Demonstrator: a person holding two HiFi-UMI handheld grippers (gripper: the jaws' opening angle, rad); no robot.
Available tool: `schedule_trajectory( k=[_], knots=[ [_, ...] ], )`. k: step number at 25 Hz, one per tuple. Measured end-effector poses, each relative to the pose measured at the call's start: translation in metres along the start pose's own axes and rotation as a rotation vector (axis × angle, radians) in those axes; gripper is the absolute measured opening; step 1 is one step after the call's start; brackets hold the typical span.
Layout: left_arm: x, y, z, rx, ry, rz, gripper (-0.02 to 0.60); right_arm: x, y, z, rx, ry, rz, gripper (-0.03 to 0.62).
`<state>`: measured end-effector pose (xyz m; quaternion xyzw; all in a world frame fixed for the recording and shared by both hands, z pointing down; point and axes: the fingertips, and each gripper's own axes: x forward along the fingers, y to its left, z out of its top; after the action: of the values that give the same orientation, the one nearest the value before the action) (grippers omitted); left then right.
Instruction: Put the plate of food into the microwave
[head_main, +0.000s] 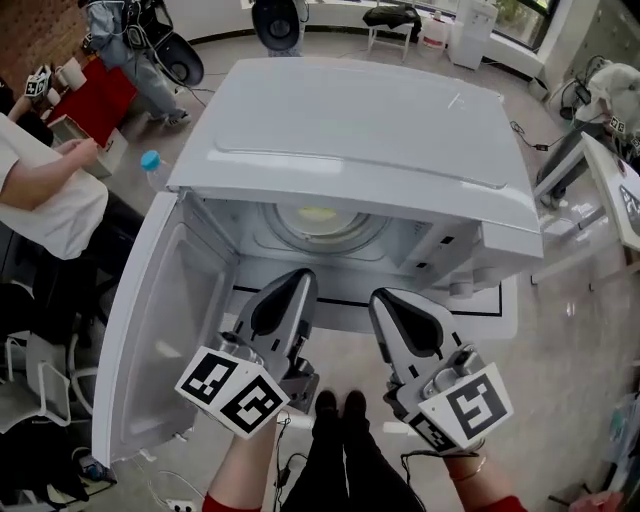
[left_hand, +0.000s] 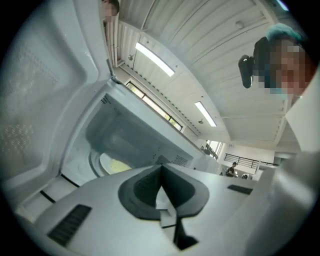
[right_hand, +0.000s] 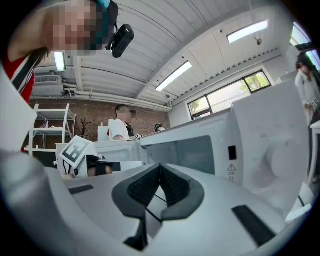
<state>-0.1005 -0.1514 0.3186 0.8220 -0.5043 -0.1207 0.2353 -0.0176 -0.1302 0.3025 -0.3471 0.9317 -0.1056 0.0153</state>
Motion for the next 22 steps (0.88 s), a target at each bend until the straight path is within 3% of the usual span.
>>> schedule_trajectory(
  k=[5, 10, 16, 22],
  knots=[
    [-0.025, -0.04, 0.002, 0.009, 0.023, -0.029, 0.008, -0.033, 0.003, 0.017, 0.003, -0.035, -0.027, 0.014],
    [-0.043, -0.067, 0.005, 0.094, 0.041, -0.009, 0.008, -0.06, 0.014, 0.039, -0.048, -0.097, -0.049, 0.014],
    [-0.058, -0.088, 0.003, 0.249, 0.07, 0.03, 0.008, -0.09, 0.015, 0.024, -0.007, -0.019, -0.137, 0.014],
    [-0.071, -0.101, -0.002, 0.32, 0.054, 0.049, 0.008, -0.109, 0.015, 0.02, -0.021, -0.036, -0.158, 0.014]
  ],
)
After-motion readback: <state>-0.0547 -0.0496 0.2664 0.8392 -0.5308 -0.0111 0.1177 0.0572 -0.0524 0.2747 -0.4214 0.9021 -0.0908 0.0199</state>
